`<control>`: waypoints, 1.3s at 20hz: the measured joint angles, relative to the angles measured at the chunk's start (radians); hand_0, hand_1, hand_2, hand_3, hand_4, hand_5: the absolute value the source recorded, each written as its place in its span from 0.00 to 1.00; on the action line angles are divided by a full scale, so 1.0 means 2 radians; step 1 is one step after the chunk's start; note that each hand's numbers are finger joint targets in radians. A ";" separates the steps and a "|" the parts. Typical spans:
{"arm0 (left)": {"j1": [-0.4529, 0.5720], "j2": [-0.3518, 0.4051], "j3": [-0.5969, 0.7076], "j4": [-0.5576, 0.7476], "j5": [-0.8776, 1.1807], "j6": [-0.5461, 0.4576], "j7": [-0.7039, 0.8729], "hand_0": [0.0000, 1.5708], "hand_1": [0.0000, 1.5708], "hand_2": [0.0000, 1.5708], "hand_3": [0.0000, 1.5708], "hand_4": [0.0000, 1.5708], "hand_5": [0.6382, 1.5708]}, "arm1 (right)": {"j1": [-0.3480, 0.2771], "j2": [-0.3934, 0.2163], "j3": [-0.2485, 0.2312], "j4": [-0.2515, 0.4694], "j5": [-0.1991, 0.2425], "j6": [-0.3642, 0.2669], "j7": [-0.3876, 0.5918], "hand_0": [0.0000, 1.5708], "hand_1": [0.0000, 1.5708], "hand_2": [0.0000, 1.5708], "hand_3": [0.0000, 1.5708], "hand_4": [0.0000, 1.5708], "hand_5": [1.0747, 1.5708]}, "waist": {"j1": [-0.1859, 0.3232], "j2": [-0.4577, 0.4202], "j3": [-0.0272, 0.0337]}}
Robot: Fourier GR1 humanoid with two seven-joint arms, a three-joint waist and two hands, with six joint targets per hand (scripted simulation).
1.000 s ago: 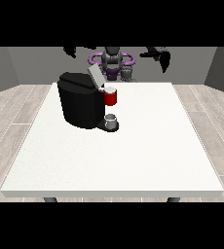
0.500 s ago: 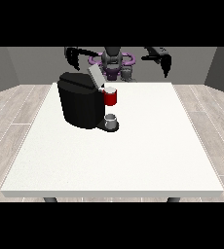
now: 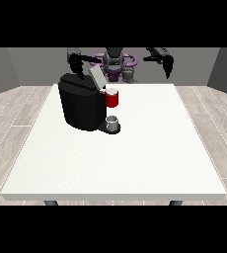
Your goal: Insert the coffee pod into the coffee machine and close the lid
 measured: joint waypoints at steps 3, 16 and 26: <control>0.003 0.006 0.003 -0.009 0.007 0.006 0.000 0.00 0.00 0.00 0.00 0.00 1.00 | -0.014 0.001 0.003 0.013 0.008 0.001 -0.005 0.00 0.00 0.00 0.00 0.00 1.00 | -0.004 0.006 0.0000; -0.003 0.027 -0.005 -0.027 0.021 0.009 0.006 0.00 0.00 0.00 0.00 0.00 1.00 | -0.077 0.001 -0.003 0.060 0.025 0.001 -0.037 0.00 0.00 0.00 0.00 0.00 1.00 | 0.002 0.035 -0.0019; -0.011 0.031 -0.003 -0.016 0.024 0.025 0.008 0.00 0.00 0.00 0.00 0.11 1.00 | -0.098 0.011 0.003 0.076 0.039 -0.010 -0.042 0.00 0.00 0.00 0.00 0.10 1.00 | -0.002 0.036 -0.0006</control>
